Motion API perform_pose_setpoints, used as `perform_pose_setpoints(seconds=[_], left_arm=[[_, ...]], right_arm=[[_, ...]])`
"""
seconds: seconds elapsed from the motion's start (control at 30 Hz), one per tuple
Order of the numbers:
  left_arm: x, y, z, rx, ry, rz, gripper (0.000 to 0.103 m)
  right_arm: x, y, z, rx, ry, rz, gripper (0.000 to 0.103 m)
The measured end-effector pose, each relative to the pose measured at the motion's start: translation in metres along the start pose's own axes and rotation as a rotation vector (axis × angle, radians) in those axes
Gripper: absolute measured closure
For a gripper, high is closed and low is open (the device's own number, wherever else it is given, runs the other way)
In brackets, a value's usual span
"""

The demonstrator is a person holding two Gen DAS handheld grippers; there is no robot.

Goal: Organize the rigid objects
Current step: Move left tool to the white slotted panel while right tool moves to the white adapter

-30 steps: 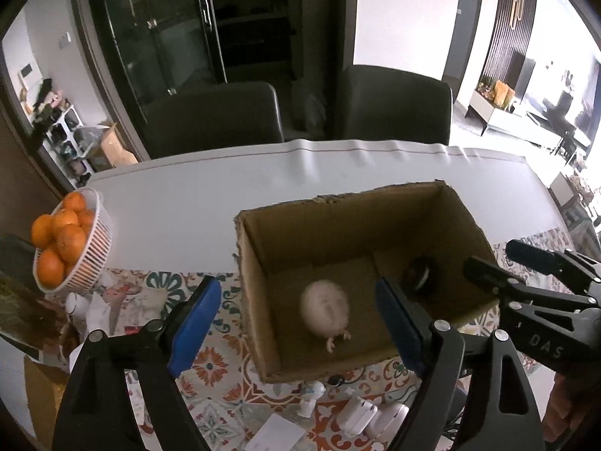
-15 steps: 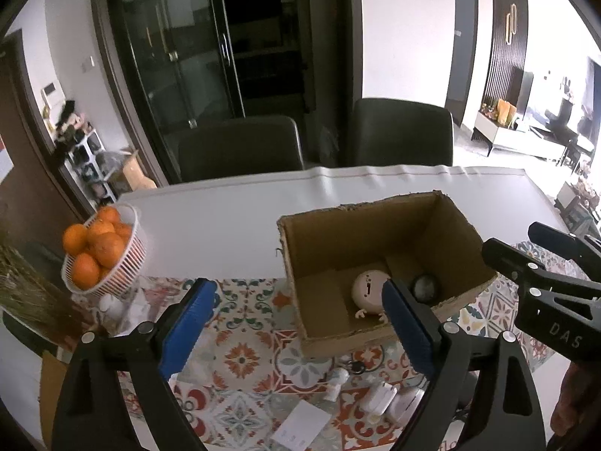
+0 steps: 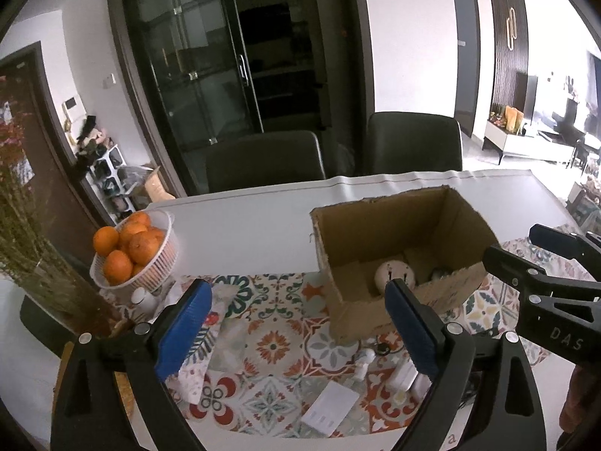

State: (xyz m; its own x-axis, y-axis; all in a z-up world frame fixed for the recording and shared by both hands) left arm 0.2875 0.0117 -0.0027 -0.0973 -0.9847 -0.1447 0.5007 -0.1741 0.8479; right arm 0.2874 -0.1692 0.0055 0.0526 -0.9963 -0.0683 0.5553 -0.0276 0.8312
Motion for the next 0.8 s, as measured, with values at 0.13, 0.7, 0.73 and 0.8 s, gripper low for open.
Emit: perform_pose_setpoints(seconds=[0.13,0.7,0.73,0.8], left_arm=[[-0.005,-0.013,0.008,-0.003,0.017,0.003,0.008],[-0.014,-0.089,0.001,-0.14,0.027,0.074,0.008],[-0.014,-0.092,0.0,-0.146,0.026,0.074,0.008],[-0.014,-0.099,-0.002,-0.163,0.018,0.077,0.008]], right_arm=[[-0.007,-0.012,0.001,-0.015,0.015,0.007,0.03],[-0.025,-0.072,-0.007,-0.118,0.053,0.059,0.03],[-0.026,-0.075,-0.008,-0.127,0.058,0.062,0.03],[-0.028,-0.08,-0.011,-0.142,0.062,0.065,0.03]])
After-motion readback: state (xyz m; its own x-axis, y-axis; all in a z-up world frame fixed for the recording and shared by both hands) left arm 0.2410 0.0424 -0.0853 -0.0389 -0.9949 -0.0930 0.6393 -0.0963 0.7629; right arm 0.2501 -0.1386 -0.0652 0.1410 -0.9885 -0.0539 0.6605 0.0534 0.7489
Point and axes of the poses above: each gripper's, at about its wrist camera, not at the fingertips, and z roughly against the way its jaws point, x to its right, y to its top, the point moved 3 cm from there along -z, roughly the way its jaws point, and after that the axes turned 12 degrees about x, right-handed, at the moved point
